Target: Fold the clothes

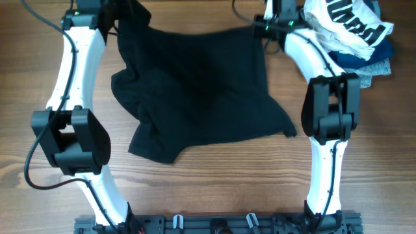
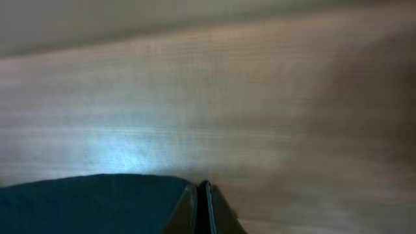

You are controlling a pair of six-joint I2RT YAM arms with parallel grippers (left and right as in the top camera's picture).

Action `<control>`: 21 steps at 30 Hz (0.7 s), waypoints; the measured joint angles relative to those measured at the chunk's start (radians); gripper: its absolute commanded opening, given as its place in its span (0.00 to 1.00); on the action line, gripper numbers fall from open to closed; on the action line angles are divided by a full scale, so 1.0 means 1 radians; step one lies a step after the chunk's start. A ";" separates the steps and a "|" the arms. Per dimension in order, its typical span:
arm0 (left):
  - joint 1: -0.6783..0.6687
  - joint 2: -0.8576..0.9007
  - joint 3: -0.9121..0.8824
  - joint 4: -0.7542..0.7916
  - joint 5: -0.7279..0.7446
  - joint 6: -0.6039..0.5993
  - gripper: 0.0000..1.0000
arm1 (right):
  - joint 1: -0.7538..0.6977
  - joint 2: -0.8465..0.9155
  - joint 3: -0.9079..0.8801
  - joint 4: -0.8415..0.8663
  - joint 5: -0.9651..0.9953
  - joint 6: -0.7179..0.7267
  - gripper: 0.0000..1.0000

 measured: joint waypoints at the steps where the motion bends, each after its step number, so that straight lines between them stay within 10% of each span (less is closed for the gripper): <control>1: 0.008 0.000 0.000 0.007 0.000 0.000 0.04 | -0.008 0.000 0.048 -0.037 0.003 -0.016 0.04; 21: 0.068 -0.001 0.000 -0.054 0.050 -0.004 0.04 | -0.149 -0.124 0.181 -0.418 -0.018 -0.212 0.04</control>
